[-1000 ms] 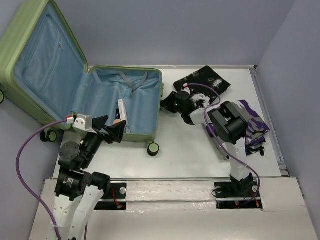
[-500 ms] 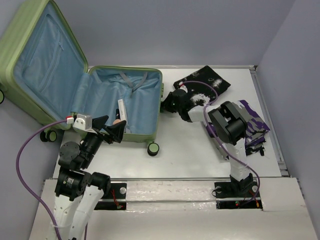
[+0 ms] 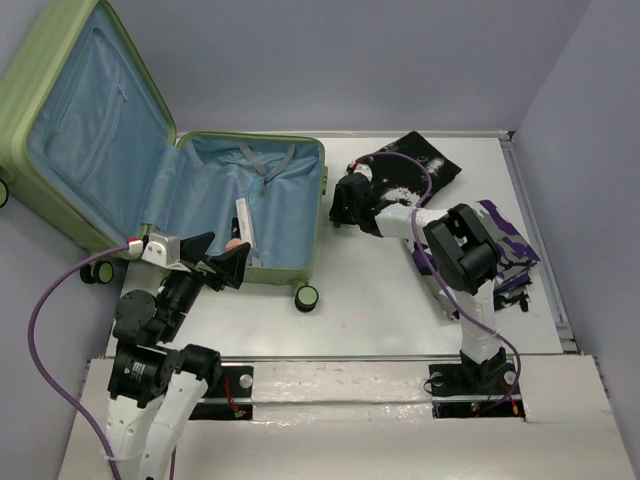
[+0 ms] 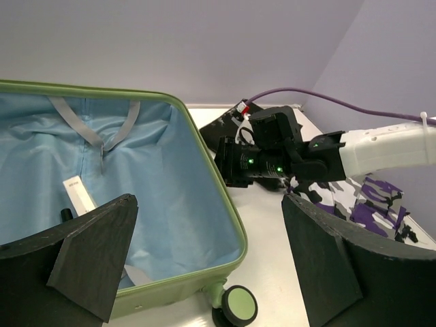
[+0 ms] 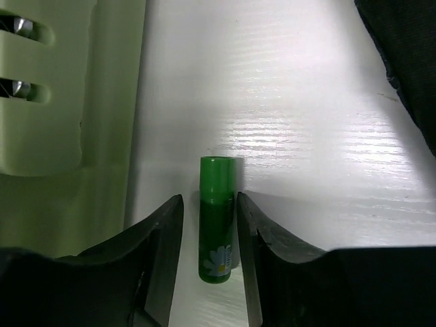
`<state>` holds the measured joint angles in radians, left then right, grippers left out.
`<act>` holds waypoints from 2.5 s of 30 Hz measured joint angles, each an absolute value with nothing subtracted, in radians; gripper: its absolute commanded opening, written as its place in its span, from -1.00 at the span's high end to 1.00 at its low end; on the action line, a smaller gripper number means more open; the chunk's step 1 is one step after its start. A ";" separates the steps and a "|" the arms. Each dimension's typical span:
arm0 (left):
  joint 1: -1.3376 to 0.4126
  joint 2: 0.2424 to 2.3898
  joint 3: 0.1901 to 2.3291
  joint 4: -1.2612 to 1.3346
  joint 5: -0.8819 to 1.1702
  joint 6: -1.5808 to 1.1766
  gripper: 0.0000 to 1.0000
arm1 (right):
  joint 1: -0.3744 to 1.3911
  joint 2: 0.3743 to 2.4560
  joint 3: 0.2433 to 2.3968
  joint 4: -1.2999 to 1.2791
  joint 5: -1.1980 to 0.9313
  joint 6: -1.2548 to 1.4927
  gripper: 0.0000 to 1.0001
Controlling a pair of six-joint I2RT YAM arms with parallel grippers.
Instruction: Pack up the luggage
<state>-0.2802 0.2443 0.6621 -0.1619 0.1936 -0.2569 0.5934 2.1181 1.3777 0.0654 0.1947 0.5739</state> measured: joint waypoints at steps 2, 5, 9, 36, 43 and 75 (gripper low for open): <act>-0.280 0.237 0.662 -0.162 0.194 -0.257 -0.98 | 0.593 2.115 1.383 0.049 0.195 0.556 -0.04; -0.280 0.234 0.662 -0.162 0.196 -0.257 -0.98 | 0.593 2.108 1.395 0.008 0.195 0.523 -0.05; -0.280 0.233 0.662 -0.162 0.200 -0.257 -0.98 | 0.593 2.105 1.406 -0.030 0.203 0.495 0.03; -0.280 0.275 0.662 -0.162 0.181 -0.263 -0.98 | 0.657 1.506 1.222 -0.169 0.266 0.423 0.86; -0.280 0.327 0.662 -0.161 0.186 -0.271 -0.98 | 0.801 1.798 1.578 -0.131 0.110 0.461 -0.52; -1.115 1.737 1.177 0.187 -0.077 -0.590 -0.98 | 0.513 0.766 1.154 -0.408 0.340 0.414 -0.85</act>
<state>-1.1152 1.7374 1.1774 0.1871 -0.0769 -0.5900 0.5125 0.7662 1.1542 -0.4080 0.3401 0.4141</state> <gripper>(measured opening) 0.990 0.922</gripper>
